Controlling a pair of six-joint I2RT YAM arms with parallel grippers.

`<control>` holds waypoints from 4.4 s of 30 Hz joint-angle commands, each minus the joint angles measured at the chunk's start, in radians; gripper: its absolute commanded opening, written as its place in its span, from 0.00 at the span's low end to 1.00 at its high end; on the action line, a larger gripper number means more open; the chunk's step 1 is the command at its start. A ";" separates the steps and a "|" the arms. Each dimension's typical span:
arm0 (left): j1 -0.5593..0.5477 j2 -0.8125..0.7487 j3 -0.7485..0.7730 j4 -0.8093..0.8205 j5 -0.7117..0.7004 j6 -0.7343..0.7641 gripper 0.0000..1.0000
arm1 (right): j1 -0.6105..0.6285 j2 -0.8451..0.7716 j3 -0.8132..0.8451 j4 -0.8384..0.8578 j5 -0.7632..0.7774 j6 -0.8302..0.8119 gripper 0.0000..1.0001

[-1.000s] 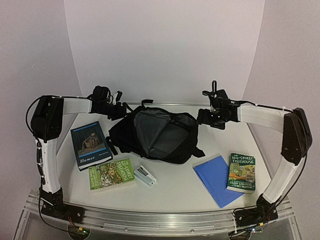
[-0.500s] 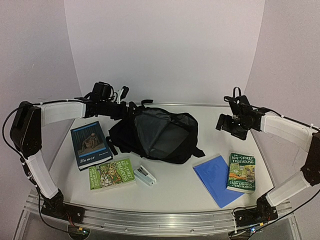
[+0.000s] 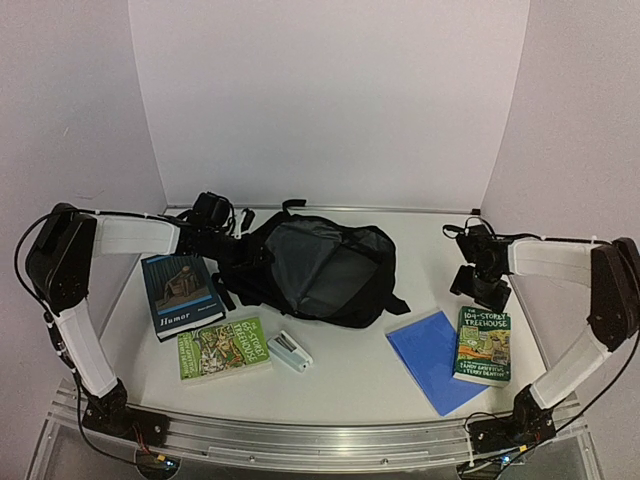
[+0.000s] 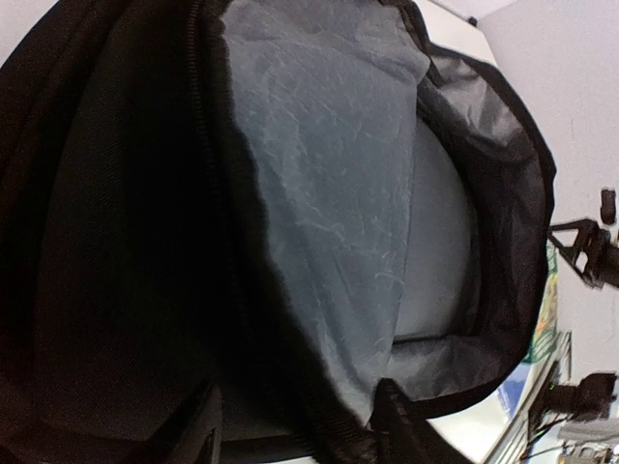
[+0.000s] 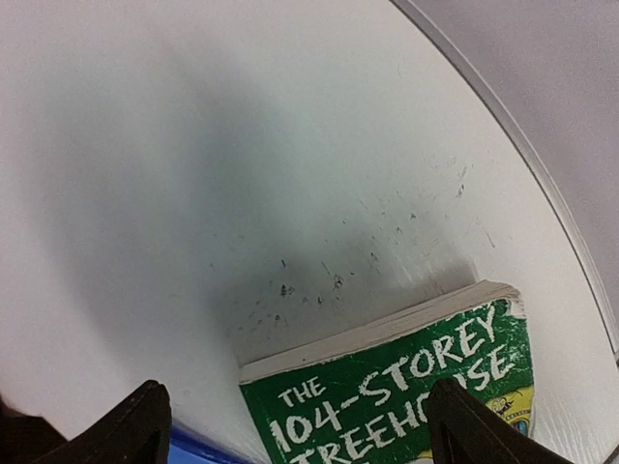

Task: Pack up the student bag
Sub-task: Pick up the book from the center of the board.

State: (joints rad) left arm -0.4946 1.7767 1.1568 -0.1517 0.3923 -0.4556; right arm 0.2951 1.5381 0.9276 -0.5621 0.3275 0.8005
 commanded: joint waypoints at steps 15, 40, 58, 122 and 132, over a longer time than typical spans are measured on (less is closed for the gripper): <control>0.055 0.066 -0.002 -0.013 -0.026 -0.050 0.39 | 0.002 0.224 -0.029 -0.025 0.063 0.091 0.84; 0.053 -0.283 -0.051 -0.124 -0.163 -0.031 1.00 | 0.012 0.091 -0.042 0.154 -0.374 0.046 0.00; -0.304 -0.266 -0.043 0.165 0.036 -0.219 1.00 | 0.183 -0.108 0.104 0.212 -0.390 0.199 0.00; -0.369 -0.224 0.277 -0.372 0.579 0.276 0.00 | 0.300 -0.359 0.262 0.269 -1.022 -0.527 0.98; -0.369 -0.251 0.311 -0.510 0.682 0.374 0.00 | 0.302 -0.171 0.355 0.173 -1.256 -0.595 0.98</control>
State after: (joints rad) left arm -0.8650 1.5772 1.4006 -0.6538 0.9733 -0.1601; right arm 0.5919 1.3225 1.2305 -0.3375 -0.7844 0.2641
